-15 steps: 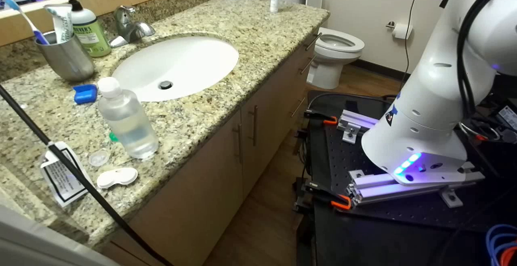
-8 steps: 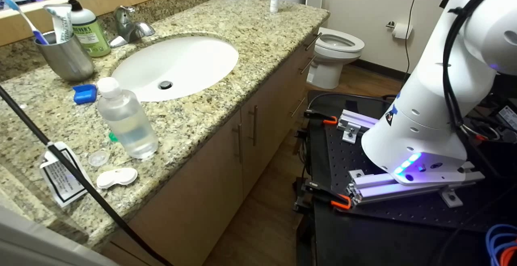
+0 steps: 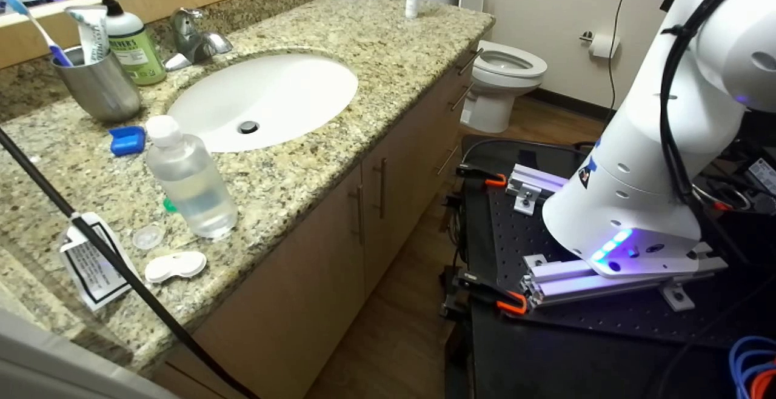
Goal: Pick up the object on the right side of the counter and put it on the left
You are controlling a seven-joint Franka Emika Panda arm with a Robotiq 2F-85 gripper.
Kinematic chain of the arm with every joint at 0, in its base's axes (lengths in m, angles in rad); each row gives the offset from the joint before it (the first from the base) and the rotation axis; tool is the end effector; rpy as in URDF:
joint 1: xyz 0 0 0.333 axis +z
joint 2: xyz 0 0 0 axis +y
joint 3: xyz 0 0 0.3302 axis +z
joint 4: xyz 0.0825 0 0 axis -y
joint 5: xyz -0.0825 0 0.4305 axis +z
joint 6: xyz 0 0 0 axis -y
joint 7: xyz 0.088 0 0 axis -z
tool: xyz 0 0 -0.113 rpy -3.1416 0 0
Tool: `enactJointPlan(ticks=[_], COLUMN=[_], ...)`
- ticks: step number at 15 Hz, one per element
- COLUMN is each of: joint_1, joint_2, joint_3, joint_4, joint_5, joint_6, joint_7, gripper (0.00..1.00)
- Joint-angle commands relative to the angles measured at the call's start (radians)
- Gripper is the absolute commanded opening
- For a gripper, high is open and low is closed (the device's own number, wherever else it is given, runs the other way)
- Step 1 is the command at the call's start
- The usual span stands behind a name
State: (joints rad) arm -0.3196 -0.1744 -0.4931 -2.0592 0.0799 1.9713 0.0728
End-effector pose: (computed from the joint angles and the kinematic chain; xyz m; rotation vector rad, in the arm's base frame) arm 0.3816 -0.4099 0.5017 -2.7064 1.3252 -0.1763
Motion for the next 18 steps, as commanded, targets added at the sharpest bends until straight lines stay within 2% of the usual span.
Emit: enactJointPlan(ticks=[1, 4, 10, 11, 14, 16, 18], joint_1=[-0.04, -0.119, -0.274, -0.257, -0.292, -0.35, -0.412], joint_2=[0.239, 0.393, 0.671, 0.577, 0.656, 0.694, 0.733], joint_3=[-0.016, -0.024, -0.002, 0.019, 0.031, 0.054, 0.076], joint_4=[0.243, 0.421, 0.731, 0.602, 0.693, 0.783, 0.866], joint_5=[0.196, 0.281, 0.223, 0.221, 0.212, 0.179, 0.153], joint_6=[0.005, -0.034, -0.056, 0.005, -0.013, -0.175, -0.279], joint_7=[0.054, 0.067, 0.189, 0.148, 0.181, 0.051, -0.058], gripper=[1.0, 1.0, 1.0, 1.0, 1.0, 1.0, 1.0])
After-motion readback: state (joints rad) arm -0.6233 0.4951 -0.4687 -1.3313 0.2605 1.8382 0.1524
